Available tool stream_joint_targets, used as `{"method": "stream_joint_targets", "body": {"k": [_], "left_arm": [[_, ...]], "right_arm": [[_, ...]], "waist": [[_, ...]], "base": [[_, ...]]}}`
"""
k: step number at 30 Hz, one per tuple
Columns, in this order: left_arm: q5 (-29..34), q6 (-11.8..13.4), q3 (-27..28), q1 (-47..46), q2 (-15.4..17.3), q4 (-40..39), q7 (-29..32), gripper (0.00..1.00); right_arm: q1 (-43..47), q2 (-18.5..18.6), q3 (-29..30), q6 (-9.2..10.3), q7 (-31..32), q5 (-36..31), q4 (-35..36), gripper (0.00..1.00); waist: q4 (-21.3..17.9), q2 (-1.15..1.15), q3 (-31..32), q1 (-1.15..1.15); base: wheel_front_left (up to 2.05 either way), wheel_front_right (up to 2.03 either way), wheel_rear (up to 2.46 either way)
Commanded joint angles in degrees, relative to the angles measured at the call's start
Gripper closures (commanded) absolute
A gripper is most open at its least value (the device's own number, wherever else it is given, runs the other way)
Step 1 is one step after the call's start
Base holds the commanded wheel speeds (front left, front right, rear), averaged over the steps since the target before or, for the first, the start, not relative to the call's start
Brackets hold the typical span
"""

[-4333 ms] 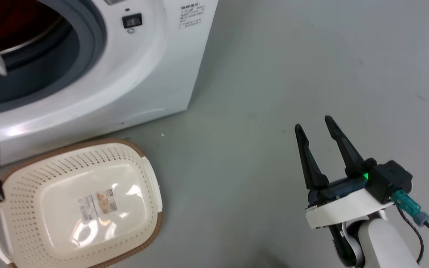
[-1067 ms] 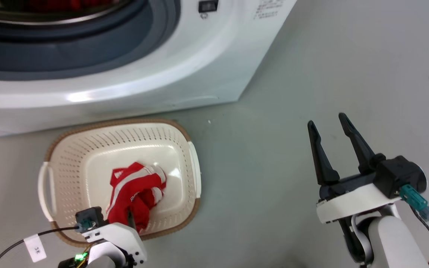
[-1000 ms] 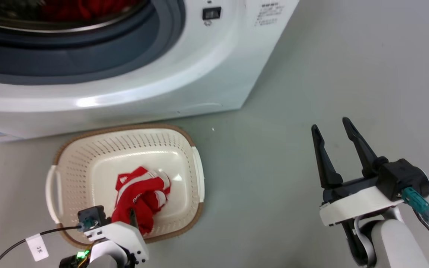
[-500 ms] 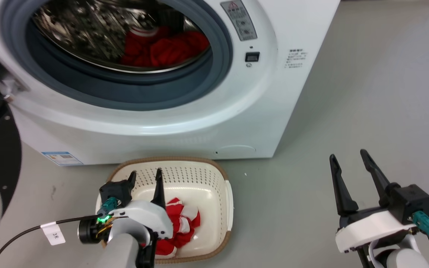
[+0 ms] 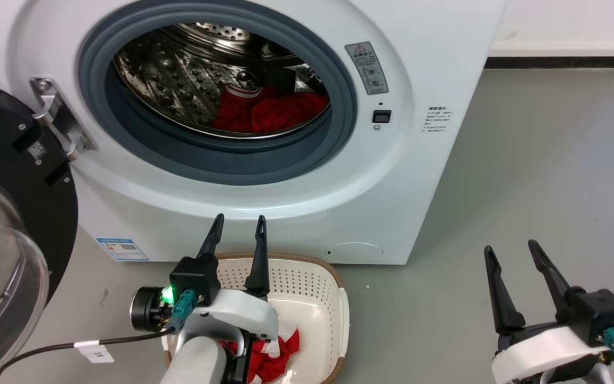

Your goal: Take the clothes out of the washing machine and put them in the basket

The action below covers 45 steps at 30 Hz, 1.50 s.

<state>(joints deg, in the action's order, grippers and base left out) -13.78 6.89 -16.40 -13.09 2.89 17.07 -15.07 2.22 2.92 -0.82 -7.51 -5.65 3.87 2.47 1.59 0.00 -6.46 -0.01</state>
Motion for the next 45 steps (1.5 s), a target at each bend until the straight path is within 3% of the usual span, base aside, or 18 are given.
{"method": "stream_joint_targets", "body": {"k": [1,11,31,45], "left_arm": [[0.2,0.2,-0.7,-1.0,0.0,-0.4,-0.2,0.00],[0.0,-0.3,-2.8,-10.9,0.0,5.6,-0.2,0.00],[-1.8,-4.0,0.5,-42.2,2.2,35.0,1.3,0.00],[-2.5,-6.3,1.1,-61.9,8.8,50.4,7.6,0.00]], "right_arm": [[0.9,-0.1,0.2,0.04,0.1,-0.2,0.9,0.00],[0.8,-0.1,-0.8,0.04,1.5,-0.6,4.1,0.00],[-3.7,-0.1,-3.7,0.04,1.2,-0.6,7.8,0.00],[-5.7,-0.1,-7.0,0.04,-0.4,1.9,9.2,0.00]], "waist": [[0.7,0.00,0.0,0.01],[1.8,0.00,-3.6,0.01],[-2.9,0.00,-18.4,0.01],[-9.4,0.00,-27.6,0.01]], "base": [[0.00,0.00,0.00],[0.00,0.00,0.00],[0.00,0.00,0.00],[0.00,0.00,0.00]]}}
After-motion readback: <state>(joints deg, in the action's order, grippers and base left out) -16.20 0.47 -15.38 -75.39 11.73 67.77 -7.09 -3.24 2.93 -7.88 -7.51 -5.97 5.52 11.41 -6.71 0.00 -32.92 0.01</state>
